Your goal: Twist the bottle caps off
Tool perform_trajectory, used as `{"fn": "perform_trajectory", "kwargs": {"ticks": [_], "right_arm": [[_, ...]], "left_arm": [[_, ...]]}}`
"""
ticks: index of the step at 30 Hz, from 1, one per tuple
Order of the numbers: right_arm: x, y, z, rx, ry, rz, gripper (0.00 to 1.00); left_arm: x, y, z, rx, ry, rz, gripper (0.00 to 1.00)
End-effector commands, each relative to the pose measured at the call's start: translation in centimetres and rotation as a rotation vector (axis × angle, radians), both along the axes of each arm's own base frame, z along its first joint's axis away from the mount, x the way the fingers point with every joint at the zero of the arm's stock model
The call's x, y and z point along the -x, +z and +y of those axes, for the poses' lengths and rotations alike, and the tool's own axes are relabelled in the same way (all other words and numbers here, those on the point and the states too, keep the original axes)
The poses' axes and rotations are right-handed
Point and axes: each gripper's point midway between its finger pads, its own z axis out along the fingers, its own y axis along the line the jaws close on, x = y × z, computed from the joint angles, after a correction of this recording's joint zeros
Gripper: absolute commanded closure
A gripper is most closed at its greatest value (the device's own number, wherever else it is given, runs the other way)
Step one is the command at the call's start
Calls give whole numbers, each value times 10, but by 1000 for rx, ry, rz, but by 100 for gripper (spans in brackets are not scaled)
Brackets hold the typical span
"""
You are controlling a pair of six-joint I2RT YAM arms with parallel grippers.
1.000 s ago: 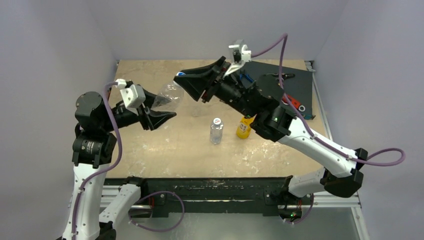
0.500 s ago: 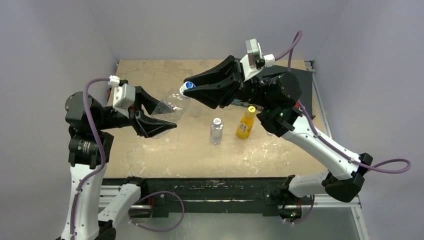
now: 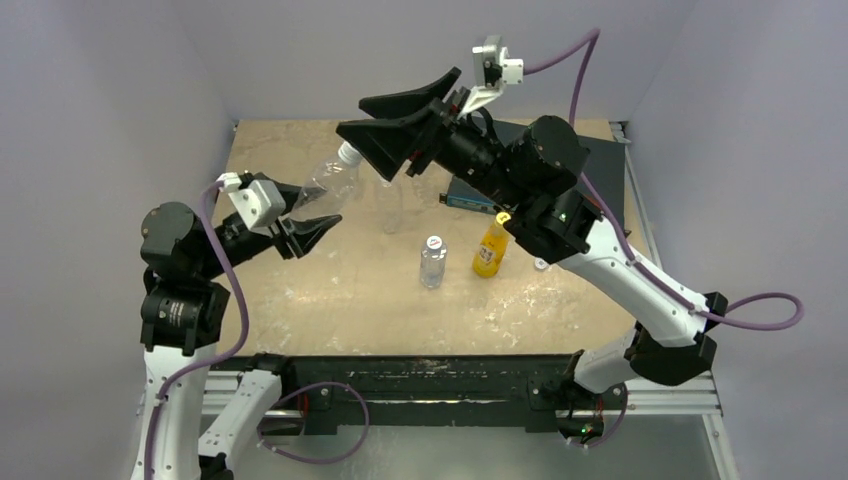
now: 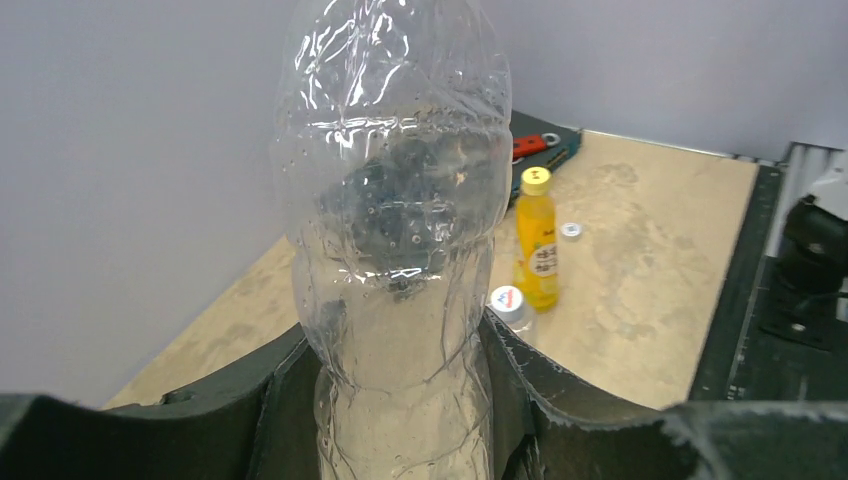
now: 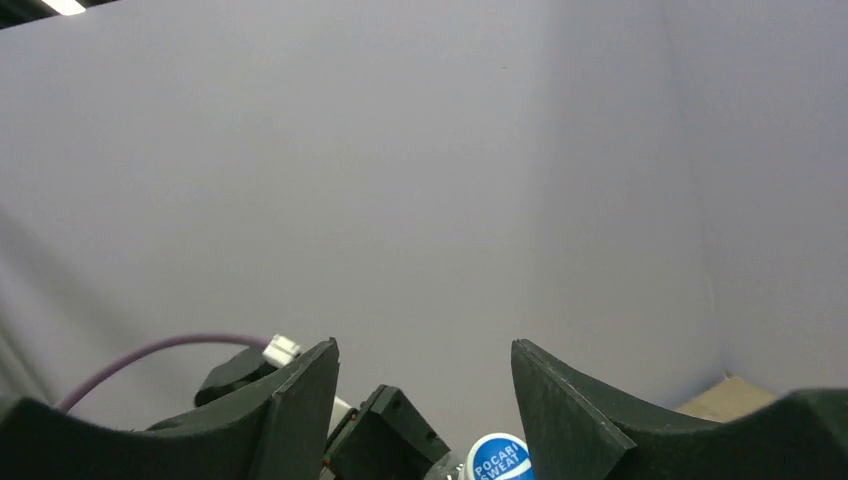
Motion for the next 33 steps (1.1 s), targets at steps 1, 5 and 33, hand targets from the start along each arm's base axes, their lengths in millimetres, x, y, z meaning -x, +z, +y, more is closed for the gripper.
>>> {"fn": "perform_trajectory", "kwargs": {"ticks": [1, 5, 33], "right_arm": [[-46, -34, 7, 131, -257, 176, 35], [-49, -41, 14, 134, -274, 195, 38], [-11, -30, 33, 128, -64, 4, 94]], "left_arm": [[-31, 4, 30, -60, 227, -137, 100], [-37, 1, 35, -76, 261, -140, 100], [-14, 23, 3, 60, 48, -31, 100]]}}
